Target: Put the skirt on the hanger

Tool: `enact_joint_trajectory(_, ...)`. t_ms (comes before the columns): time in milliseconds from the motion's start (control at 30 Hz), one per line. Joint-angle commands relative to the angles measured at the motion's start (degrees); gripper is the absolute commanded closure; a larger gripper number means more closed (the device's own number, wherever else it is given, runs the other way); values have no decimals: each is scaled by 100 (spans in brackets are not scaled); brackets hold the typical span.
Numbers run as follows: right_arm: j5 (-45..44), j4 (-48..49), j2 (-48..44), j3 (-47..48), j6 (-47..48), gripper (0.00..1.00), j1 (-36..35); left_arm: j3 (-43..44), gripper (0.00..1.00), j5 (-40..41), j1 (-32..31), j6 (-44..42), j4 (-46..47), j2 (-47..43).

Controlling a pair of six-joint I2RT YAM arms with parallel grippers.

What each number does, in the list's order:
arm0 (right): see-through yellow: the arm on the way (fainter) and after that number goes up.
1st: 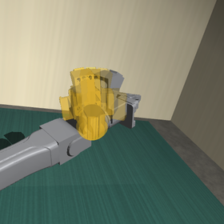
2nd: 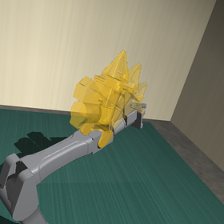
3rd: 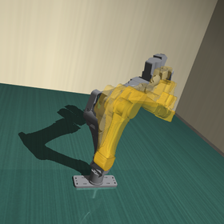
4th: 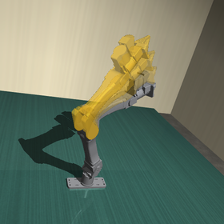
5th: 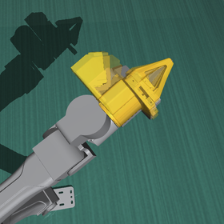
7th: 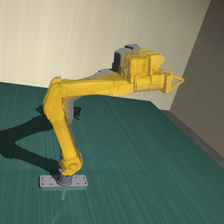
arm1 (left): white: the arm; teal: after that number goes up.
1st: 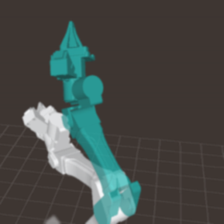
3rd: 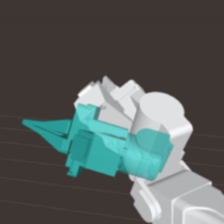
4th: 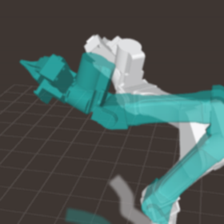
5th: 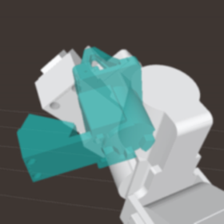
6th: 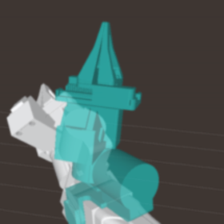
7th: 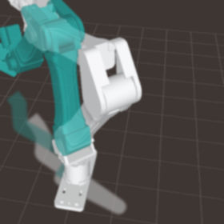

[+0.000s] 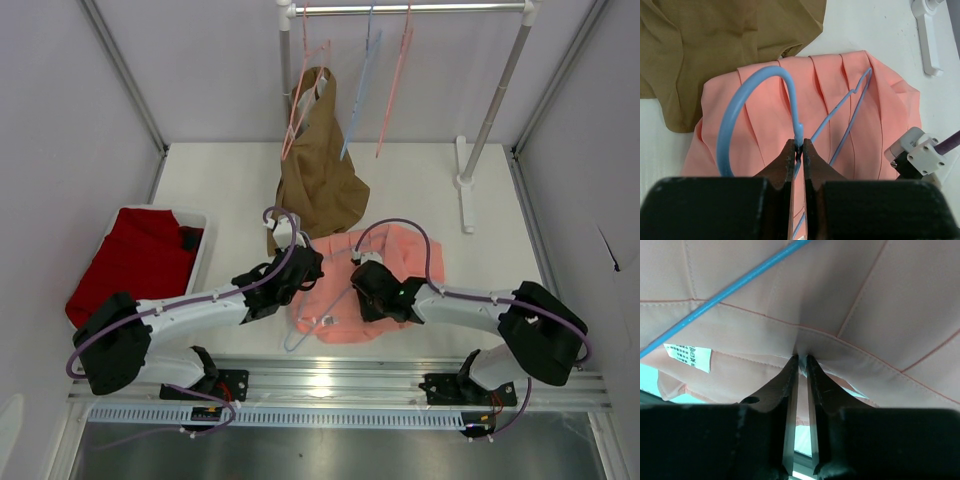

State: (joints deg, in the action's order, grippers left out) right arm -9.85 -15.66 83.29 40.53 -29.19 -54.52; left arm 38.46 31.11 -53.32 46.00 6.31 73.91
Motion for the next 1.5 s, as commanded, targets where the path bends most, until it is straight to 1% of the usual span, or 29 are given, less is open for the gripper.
enact_joint_trajectory(0, -114, -112, -260, -238, -148, 86, 3, 179, 100, -44, 50, -258, -103, 80)
enact_joint_trajectory(67, -158, -253, -400, -274, -192, 90, 3, 188, 100, -35, 67, -258, -103, 80)
enact_joint_trajectory(167, -246, -534, -856, -309, -271, 95, 3, 206, 100, -26, 85, -267, -138, 80)
enact_joint_trajectory(433, -412, -1464, -1902, -318, -534, 98, 205, 224, 100, -123, 111, -390, -51, 54)
enact_joint_trajectory(533, -326, -1659, -2297, -397, -614, 100, 591, 49, 100, -368, 111, -565, 353, -87)
enact_joint_trajectory(567, -281, -1686, -2378, -458, -606, 100, 862, 13, 100, -447, 111, -609, 432, -122)
enact_joint_trajectory(633, -124, -1721, -2527, -502, -562, 100, 1179, 13, 100, -675, 111, -732, 530, -175)
enact_joint_trajectory(700, 96, -1686, -2563, -538, -509, 100, 1644, 21, 100, -756, 111, -776, 512, -236)
enact_joint_trajectory(733, 236, -1642, -2580, -520, -474, 100, 1742, -5, 100, -773, 111, -777, 486, -271)
enact_joint_trajectory(900, 255, -1581, -2493, -432, -544, 100, 1892, -5, 100, -1054, 111, -978, 468, -325)
enact_joint_trajectory(1000, 474, -1388, -2335, -441, -526, 100, 1945, 21, 100, -1081, 111, -979, 319, -342)
enact_joint_trajectory(1067, 764, -1168, -2334, -529, -526, 100, 1884, 83, 100, -1029, 111, -970, 66, -307)
enact_joint_trajectory(1200, 923, -992, -2299, -617, -491, 100, 1682, 197, 100, -1046, 111, -970, -103, -193)
enact_joint_trajectory(1333, 914, -877, -2308, -678, -474, 92, 1453, 215, 100, -1116, 111, -926, -59, -87)
enact_joint_trajectory(1467, 923, -869, -2229, -714, -439, 88, 1365, 258, 100, -1143, 111, -926, -50, 0)
